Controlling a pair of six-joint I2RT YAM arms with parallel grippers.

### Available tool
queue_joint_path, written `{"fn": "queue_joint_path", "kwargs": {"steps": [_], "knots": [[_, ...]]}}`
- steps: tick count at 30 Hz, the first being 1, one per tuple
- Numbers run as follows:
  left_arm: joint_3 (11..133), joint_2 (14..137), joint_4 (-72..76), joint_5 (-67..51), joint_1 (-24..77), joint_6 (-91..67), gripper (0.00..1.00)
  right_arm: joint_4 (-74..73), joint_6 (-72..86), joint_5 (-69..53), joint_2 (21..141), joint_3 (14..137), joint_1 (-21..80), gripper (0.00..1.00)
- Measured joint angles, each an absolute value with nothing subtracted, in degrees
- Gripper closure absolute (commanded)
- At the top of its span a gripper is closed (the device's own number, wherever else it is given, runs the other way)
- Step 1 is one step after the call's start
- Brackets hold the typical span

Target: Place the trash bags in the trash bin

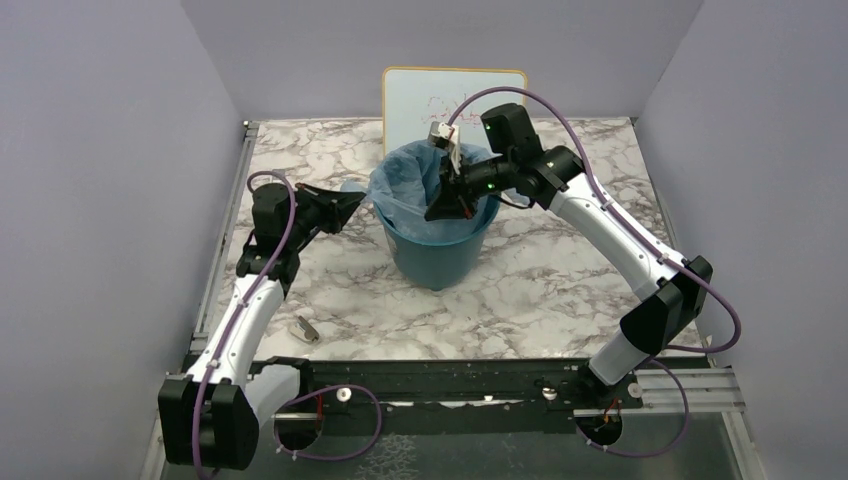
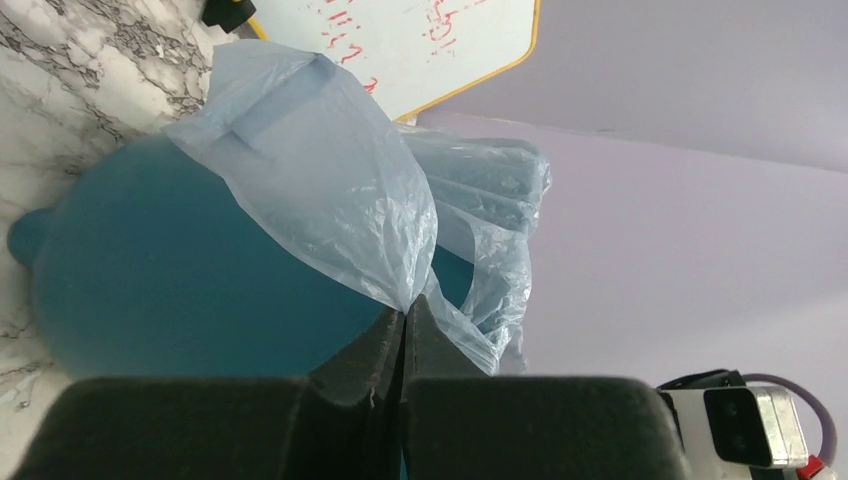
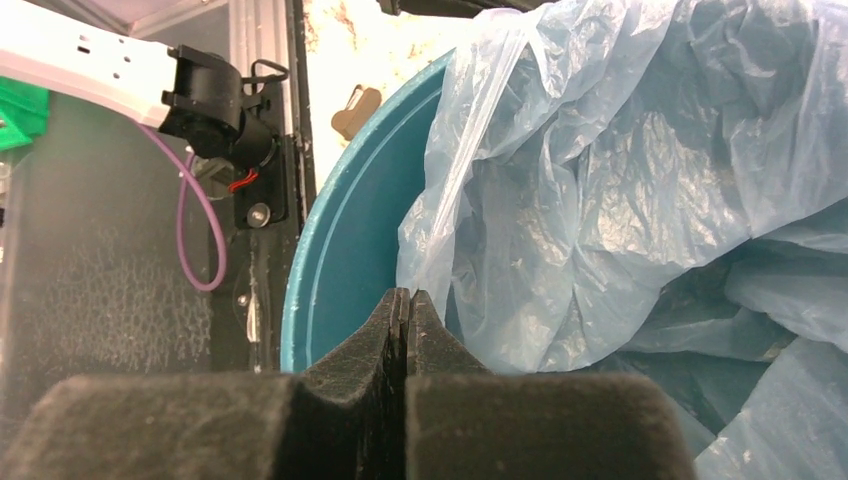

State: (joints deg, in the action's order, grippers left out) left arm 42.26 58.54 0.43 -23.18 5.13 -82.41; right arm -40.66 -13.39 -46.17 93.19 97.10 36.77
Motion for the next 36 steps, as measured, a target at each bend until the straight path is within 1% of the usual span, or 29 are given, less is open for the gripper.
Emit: {"fn": "queue_joint_path", "kwargs": {"steps": [1,2,4,6,9,10,12,13,16,18,20,21,23,24,26,31,36], "knots": [[42.0,58.5,0.8,-23.2,5.1,-82.4,1.0,-41.0,-13.6,-46.4,93.2,97.1,36.8,0.81],[41.7,58.4,1.3,-23.6,5.1,-82.1,1.0,-41.5,-13.7,-46.8,93.2,97.1,36.8,0.78],[41.7,58.8,1.3,-24.2,5.1,-80.6,1.0,-43.4,-14.1,-47.5,93.2,97.1,36.8,0.76],[41.7,59.4,1.1,-24.9,5.1,-78.9,1.0,-45.7,-14.0,-47.4,93.3,98.0,36.8,0.62],[41.7,60.9,1.0,-25.7,5.1,-77.2,1.0,-48.0,-13.1,-44.8,93.3,101.6,36.8,0.56],[41.7,61.4,0.9,-26.0,5.1,-76.8,1.0,-47.6,-12.5,-42.9,92.8,102.6,36.8,0.51],[41.7,62.4,0.8,-26.5,5.1,-76.1,1.0,-45.6,-11.2,-37.8,90.3,102.3,36.8,0.32],[41.7,62.8,0.9,-26.9,5.1,-75.7,1.0,-43.6,-10.2,-34.3,87.9,100.6,36.8,0.27],[41.7,64.4,1.2,-28.3,5.1,-74.9,1.0,-35.6,-6.3,-18.1,77.6,92.1,36.6,0.26],[41.8,65.2,1.2,-29.1,5.1,-74.4,1.0,-32.7,-2.3,-7.8,71.8,87.8,34.3,0.24],[41.8,65.4,1.2,-29.6,5.1,-74.2,1.0,-31.9,2.7,-2.7,69.6,86.5,27.2,0.23],[41.8,65.4,1.2,-29.8,5.1,-74.1,1.0,-31.4,5.5,-2.2,69.3,85.9,22.2,0.23],[41.8,65.4,1.2,-30.1,5.1,-73.8,1.0,-30.1,11.5,-3.4,69.4,83.4,12.2,0.2],[41.8,65.4,1.1,-30.1,5.1,-73.8,1.0,-29.6,14.1,-4.6,70.0,81.5,8.7,0.2],[41.8,65.4,1.2,-30.2,5.1,-73.6,1.0,-29.3,18.7,-8.0,71.6,77.1,5.2,0.19],[41.9,65.4,1.0,-30.2,5.1,-73.2,1.0,-27.3,28.1,-18.4,74.4,68.7,4.8,0.19],[42.6,65.2,0.5,-30.2,5.1,-72.8,1.0,-20.7,35.0,-26.0,74.8,64.9,4.9,0.23]]}}
